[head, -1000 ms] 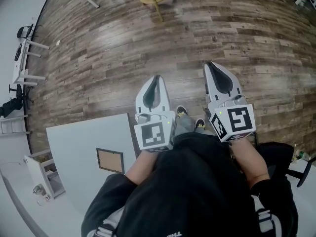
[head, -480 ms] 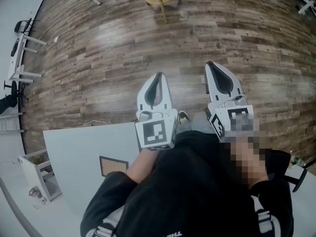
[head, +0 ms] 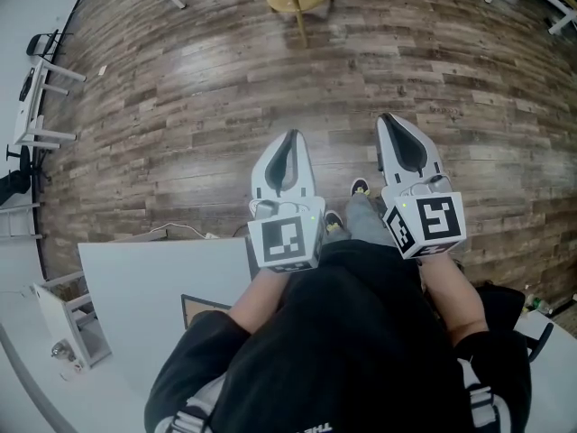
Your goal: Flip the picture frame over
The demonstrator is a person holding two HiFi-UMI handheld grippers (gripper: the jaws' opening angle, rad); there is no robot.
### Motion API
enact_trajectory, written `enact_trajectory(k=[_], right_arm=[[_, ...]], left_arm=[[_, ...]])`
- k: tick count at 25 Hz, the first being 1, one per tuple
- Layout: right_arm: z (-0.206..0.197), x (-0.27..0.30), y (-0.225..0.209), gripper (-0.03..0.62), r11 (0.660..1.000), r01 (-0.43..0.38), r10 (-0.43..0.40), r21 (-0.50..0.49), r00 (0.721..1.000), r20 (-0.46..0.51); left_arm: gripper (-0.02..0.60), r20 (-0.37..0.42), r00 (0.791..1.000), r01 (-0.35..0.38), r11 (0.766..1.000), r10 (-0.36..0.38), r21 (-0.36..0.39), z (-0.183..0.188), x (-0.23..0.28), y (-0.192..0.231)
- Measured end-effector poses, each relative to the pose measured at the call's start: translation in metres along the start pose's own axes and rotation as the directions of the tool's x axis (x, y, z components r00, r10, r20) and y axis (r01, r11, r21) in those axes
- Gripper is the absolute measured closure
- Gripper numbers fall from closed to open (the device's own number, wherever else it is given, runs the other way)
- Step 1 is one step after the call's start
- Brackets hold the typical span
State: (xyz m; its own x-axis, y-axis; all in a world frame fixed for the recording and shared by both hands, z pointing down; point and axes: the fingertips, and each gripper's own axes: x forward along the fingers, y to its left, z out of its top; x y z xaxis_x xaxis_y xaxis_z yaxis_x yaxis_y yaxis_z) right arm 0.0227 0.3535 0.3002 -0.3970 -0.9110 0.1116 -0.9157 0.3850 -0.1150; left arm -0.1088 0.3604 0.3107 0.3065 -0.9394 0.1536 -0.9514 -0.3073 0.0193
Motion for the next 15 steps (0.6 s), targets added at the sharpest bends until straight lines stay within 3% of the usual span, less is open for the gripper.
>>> enact_trajectory(k=[15], right_arm=[[0.024,0.078,-0.114,0.571,0.998,-0.021,0.019,0.055,0.999,0.048]], left_arm=[[0.554,-0.013,1.0,-0.024,0.999,0.025,0.049,0.023,0.125,-0.034]])
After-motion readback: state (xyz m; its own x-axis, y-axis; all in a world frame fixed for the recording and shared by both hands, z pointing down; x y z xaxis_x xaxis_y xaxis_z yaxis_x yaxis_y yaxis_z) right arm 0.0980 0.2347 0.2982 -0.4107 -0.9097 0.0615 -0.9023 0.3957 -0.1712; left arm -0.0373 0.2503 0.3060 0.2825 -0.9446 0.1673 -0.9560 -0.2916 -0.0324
